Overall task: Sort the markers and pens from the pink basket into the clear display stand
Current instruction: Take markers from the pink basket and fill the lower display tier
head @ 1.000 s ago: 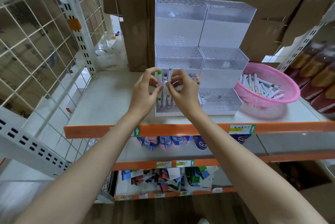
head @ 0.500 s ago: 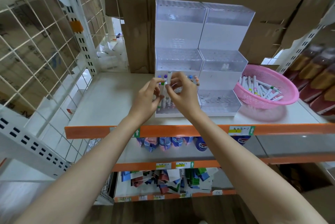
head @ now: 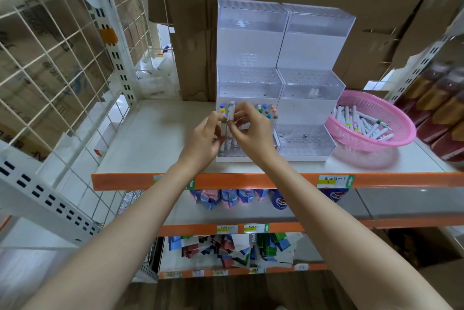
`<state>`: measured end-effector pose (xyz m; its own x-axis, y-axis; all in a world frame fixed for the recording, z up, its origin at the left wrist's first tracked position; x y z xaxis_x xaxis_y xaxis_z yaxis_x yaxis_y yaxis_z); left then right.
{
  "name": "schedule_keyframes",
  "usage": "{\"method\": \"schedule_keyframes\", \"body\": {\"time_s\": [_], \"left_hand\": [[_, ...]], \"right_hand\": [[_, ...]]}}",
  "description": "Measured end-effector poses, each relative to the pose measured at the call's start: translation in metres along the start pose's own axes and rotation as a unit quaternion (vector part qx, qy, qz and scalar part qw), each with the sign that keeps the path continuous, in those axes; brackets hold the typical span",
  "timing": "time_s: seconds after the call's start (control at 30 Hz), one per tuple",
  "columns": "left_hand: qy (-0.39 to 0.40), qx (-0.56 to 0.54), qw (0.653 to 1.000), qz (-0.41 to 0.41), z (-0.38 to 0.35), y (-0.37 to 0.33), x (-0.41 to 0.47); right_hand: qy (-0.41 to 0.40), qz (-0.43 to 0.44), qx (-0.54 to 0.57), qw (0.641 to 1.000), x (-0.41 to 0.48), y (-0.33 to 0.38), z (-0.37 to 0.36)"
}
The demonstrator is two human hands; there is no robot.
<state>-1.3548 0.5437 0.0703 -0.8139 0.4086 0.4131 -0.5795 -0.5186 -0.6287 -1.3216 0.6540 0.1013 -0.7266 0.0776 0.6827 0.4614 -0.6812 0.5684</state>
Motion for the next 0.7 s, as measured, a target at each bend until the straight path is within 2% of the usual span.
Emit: {"method": "schedule_keyframes", "body": {"time_s": [0.23, 0.37, 0.47, 0.57, 0.7], "left_hand": [[-0.011, 0.028, 0.999, -0.014, 0.009, -0.009, 0.000], [-0.077, 0.142, 0.987, -0.018, 0.026, -0.016, -0.002], [-0.107, 0.164, 0.980, -0.027, 0.035, -0.022, -0.001], [-0.101, 0.161, 0.981, -0.030, 0.037, -0.023, 0.004], [-0.054, 0.172, 0.983, -0.026, 0.027, -0.018, 0.007]], "right_hand": [[0.021, -0.001, -0.007, 1.000, -0.003, -0.002, -0.002], [0.033, -0.001, -0.010, 0.999, -0.005, -0.003, -0.004], [0.042, -0.003, -0.006, 0.999, -0.007, -0.004, -0.006], [0.048, -0.015, -0.011, 0.999, -0.008, -0.008, -0.008], [0.095, -0.028, -0.050, 0.994, -0.014, -0.018, -0.018]]}}
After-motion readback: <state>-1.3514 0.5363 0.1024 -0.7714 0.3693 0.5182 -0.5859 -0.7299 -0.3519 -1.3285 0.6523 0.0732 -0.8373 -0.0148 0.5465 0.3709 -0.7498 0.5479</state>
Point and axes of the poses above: each hand's wrist, its own x-axis towards the middle knuckle, its own z-axis out of the back of the hand, y = z × x, the point moved 10 cm from there along x, towards the middle knuckle, and after that the axes turned 10 degrees about z, right-handed, at the moved point
